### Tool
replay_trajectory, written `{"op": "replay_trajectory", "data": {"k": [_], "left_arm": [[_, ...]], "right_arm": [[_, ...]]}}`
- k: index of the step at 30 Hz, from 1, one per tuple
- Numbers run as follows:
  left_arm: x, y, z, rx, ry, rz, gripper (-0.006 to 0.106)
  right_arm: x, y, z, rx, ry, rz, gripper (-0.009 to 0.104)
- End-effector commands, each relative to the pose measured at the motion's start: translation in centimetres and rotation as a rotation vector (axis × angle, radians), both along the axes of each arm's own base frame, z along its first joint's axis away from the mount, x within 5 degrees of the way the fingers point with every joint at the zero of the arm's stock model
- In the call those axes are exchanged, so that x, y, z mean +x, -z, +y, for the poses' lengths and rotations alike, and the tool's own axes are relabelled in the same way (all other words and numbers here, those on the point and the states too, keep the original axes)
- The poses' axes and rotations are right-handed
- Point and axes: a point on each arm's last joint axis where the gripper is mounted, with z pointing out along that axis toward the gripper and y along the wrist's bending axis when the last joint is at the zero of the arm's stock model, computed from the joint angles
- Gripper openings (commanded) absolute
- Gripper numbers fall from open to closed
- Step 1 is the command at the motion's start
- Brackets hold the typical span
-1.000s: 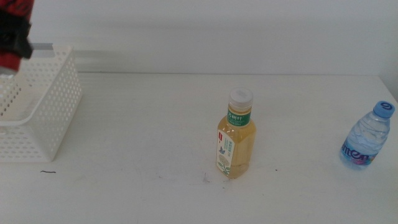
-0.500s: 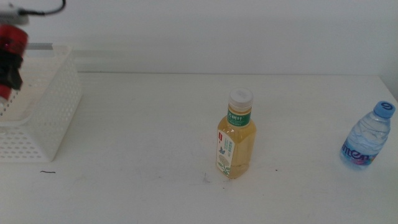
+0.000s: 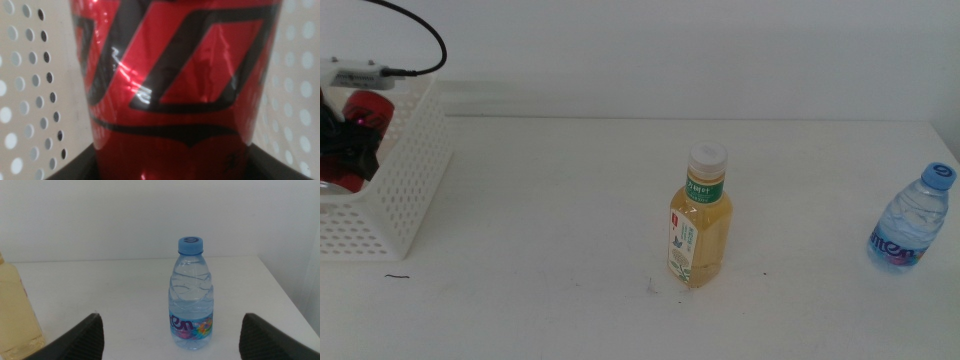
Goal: Use arms to grab the bottles and put them into the dustbin to the left of the table.
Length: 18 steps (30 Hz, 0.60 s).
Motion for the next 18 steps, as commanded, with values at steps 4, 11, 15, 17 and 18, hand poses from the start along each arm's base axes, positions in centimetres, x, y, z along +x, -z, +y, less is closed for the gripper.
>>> {"op": "replay_trajectory", "data": {"k": [4, 11, 15, 17, 18], "left_arm": [[0.3, -0.1, 0.5, -0.006, -0.027, -0.033, 0.05], [0.4, -0.4, 0.4, -0.019, -0.06, -0.051, 0.094], [-0.2, -2.7, -0.4, -0.053, -0.063, -0.096, 0.094], [-0.9, -4.9, -1.5, -0.061, -0.052, -0.147, 0.094], [-1.4, -6.3, -2.3, -0.053, -0.044, -0.187, 0.094]], "right_arm": [[0.0, 0.0, -0.1, -0.003, 0.009, -0.012, 0.091], [0.0, 0.0, -0.1, -0.003, 0.009, -0.012, 0.091], [0.0, 0.0, -0.1, -0.003, 0.009, -0.012, 0.091], [0.0, 0.0, -0.1, -0.003, 0.009, -0.012, 0.091], [0.0, 0.0, -0.1, -0.003, 0.009, -0.012, 0.091]]}}
